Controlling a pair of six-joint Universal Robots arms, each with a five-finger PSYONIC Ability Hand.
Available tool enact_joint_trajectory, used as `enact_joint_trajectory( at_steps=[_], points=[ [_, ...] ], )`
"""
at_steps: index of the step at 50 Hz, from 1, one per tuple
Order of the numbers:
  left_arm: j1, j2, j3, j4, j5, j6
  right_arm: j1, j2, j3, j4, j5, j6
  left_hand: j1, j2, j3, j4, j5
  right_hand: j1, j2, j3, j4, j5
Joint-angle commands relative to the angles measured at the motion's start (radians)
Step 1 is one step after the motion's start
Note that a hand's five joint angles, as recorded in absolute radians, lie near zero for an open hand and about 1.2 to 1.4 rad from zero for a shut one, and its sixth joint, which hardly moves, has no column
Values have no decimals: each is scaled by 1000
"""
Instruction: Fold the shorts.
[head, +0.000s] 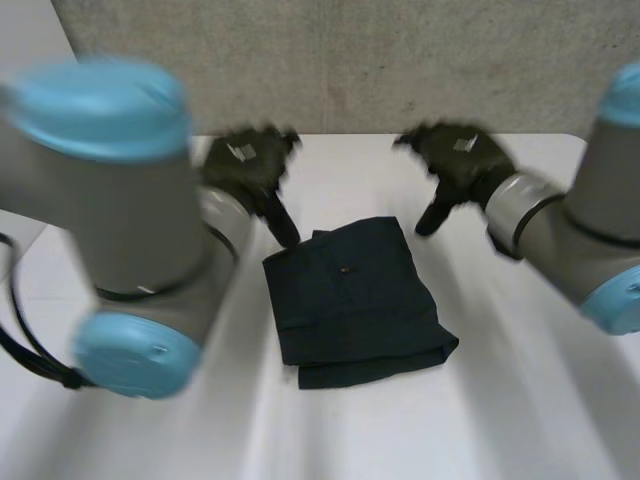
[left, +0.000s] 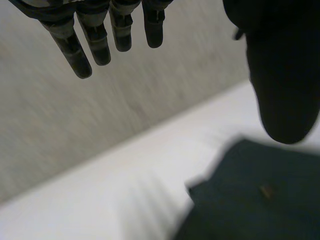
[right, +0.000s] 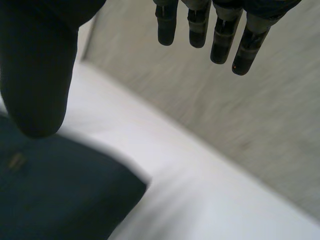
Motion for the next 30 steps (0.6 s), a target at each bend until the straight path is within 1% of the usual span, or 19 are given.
enact_joint_trajectory(
  at_steps=[1,4,5,9,14,30],
  points=[
    [196,244,-36,-71,99,1,-17,-208,20,5,208,86,-15,-11,-37,-29,-45,15,-23,-27,-60,-54],
    [259,280,-41,-138,165,-10,-28,-242,30,72,263,77,-15,-12,-38,-30,-46,15,-23,-27,-60,-54],
    [293,294,-42,-184,213,-14,-29,-246,33,90,266,77,-15,-12,-38,-30,-46,15,-23,-27,-60,-54],
    [339,309,-45,-246,284,-45,-34,-253,48,144,272,79,-15,-12,-38,-30,-46,15,-23,-27,-60,-54],
    [351,317,-44,-247,291,-73,-37,-271,65,146,271,76,-15,-12,-38,-30,-46,15,-23,-27,-60,-54],
    [348,321,-70,-247,290,-71,-46,-297,82,135,265,74,-15,-12,-38,-30,-46,15,-23,-27,-60,-54]
  ],
)
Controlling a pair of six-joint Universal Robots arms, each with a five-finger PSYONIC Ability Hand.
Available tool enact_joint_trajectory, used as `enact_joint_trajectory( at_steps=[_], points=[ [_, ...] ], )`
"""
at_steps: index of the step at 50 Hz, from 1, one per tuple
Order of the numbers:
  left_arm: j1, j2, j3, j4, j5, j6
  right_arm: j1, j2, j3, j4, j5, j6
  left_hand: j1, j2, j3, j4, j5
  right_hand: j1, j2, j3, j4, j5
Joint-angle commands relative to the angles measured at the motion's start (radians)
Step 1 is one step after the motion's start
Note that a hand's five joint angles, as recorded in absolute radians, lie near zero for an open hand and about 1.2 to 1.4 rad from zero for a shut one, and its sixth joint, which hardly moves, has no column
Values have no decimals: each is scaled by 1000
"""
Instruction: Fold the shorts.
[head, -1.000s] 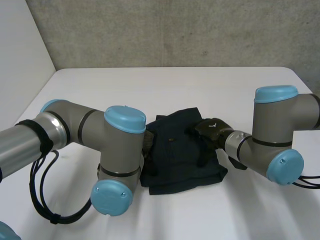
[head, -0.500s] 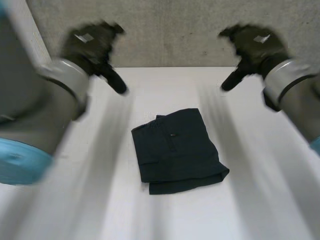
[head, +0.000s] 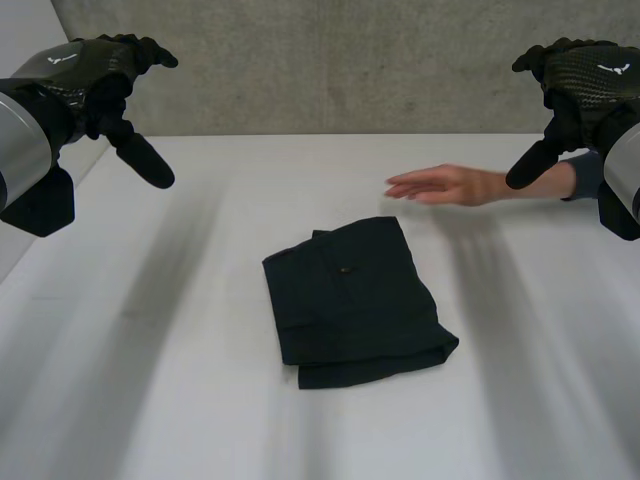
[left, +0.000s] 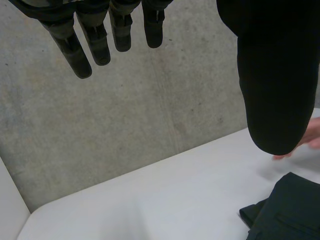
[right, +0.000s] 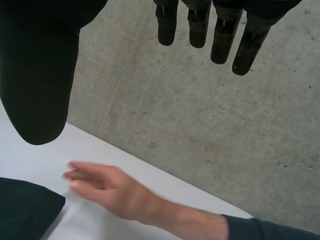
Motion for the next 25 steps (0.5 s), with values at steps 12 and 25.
enact_joint_trajectory(
  at_steps=[12,25],
  points=[
    [-18,29,-43,9,-2,-1,6,-21,13,-5,-6,1,-15,-12,-38,-30,-46,15,-23,-27,-60,-54],
    [-25,44,-69,44,-4,-1,8,-21,21,-5,-6,1,-15,-12,-38,-30,-46,15,-23,-27,-60,-54]
  ],
)
